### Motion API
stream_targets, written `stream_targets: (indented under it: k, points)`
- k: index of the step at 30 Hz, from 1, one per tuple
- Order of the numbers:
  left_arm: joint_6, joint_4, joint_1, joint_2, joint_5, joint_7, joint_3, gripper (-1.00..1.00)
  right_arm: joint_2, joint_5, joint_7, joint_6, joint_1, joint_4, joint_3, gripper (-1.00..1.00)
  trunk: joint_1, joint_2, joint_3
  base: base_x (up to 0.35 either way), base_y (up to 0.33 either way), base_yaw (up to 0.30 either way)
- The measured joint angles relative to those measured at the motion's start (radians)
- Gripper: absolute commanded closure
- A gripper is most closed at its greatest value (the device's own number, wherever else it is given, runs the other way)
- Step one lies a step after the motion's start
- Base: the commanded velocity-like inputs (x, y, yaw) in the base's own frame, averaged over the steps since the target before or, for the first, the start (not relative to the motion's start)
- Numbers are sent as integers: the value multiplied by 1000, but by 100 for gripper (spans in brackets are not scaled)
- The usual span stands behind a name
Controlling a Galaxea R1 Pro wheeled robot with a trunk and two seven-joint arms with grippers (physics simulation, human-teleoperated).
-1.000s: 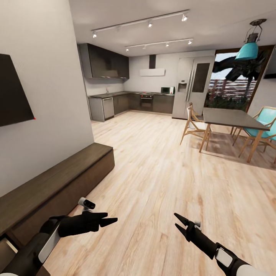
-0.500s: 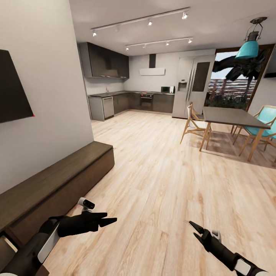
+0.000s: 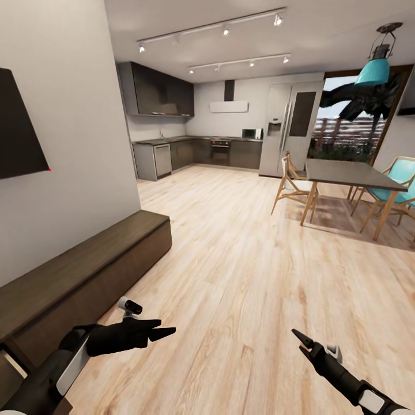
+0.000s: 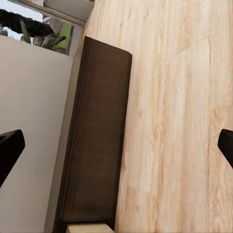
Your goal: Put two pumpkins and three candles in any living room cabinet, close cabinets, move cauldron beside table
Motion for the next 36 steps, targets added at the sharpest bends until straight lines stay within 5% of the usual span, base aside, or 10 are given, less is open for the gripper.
stream_targets:
  k: [20, 26, 36]
  points:
    - [0, -1, 0, -2, -2, 0, 0, -100, 2, -20, -1, 21, 0, -2, 1, -100, 77, -140, -63, 0, 0, 0]
    - [1, -15, 0, -1, -2, 68, 0, -100, 2, -16, -25, 20, 0, 0, 2, -100, 100, -182, -81, 0, 0, 0]
    - [7, -152, 4, 1, -2, 99, 0, -100, 8, -16, -510, 30, 0, -9, 8, -100, 138, -252, -113, 0, 0, 0]
